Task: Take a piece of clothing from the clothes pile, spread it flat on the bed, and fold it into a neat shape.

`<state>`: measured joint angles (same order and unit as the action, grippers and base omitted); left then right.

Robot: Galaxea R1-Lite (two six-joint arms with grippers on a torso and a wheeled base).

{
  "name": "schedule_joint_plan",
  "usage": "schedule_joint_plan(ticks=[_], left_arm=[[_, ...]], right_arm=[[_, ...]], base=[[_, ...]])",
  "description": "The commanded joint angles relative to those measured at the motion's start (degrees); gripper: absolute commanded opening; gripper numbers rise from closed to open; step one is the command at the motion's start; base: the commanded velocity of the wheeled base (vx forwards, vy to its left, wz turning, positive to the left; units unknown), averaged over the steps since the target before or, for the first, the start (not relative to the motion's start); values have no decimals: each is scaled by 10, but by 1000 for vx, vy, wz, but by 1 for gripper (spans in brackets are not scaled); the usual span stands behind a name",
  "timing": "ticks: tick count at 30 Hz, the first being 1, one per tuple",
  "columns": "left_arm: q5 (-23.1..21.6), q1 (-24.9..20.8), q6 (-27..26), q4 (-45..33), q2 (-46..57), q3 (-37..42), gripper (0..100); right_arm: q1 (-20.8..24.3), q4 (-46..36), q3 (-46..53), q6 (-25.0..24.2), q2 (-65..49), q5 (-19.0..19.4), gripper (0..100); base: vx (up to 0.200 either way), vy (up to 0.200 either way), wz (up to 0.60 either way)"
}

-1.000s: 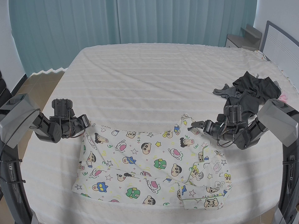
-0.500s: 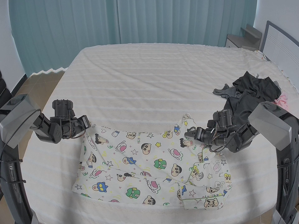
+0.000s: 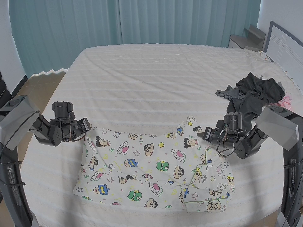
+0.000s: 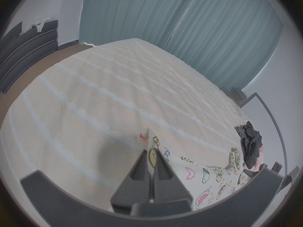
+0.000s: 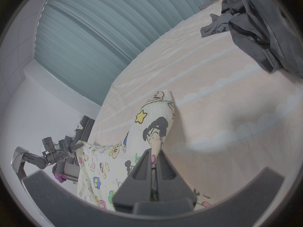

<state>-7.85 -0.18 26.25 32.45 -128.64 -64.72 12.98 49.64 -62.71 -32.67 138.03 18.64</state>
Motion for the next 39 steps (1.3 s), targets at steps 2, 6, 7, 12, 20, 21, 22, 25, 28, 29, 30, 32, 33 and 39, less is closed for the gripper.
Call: schedule_joint_plan(ticks=[2, 6, 7, 12, 20, 21, 22, 25, 28, 29, 30, 32, 33, 39], left_arm=[[0, 0, -1, 1, 35, 27, 0], [-1, 1, -1, 0, 51, 37, 0], [-1, 1, -1, 0, 53, 39, 0], [-13, -1, -4, -1, 75, 70, 0], [-38, 0, -24, 0, 103, 100, 0], [-38, 0, -25, 0, 107, 104, 0], [-38, 0, -25, 1, 111, 108, 0], [-47, 0, -26, 0, 129, 120, 0], [-60, 1, -30, 0, 143, 134, 0], [-63, 1, -35, 1, 146, 141, 0], [-65, 1, -39, 1, 148, 145, 0], [-69, 2, -58, 1, 153, 162, 0], [-71, 2, -63, 2, 156, 169, 0], [-79, 7, -67, 35, 162, 205, 0]], right_arm=[[-15, 34, 52, 0, -36, 25, 0], [-25, 68, 85, -2, -57, 52, 0], [-26, 73, 93, -2, -62, 60, 0], [-31, 93, 124, -2, -80, 85, 0], [-40, 126, 182, -1, -96, 145, 0], [-40, 129, 187, 0, -96, 146, 0], [-41, 135, 191, 0, -96, 148, 0], [-45, 150, 210, -1, -104, 168, 0], [-51, 158, 232, 0, -116, 192, 0], [-52, 163, 240, 0, -121, 199, 0], [-53, 165, 246, 0, -123, 201, 0], [-56, 182, 266, 0, -129, 211, 0], [-57, 189, 276, 0, -132, 215, 0], [-60, 233, 334, 7, -136, 234, 0]], base=[[0, 0, 0], [0, 0, 0], [0, 0, 0], [0, 0, 0], [0, 0, 0], [0, 0, 0], [0, 0, 0], [0, 0, 0], [0, 0, 0], [0, 0, 0], [0, 0, 0], [0, 0, 0], [0, 0, 0], [0, 0, 0]])
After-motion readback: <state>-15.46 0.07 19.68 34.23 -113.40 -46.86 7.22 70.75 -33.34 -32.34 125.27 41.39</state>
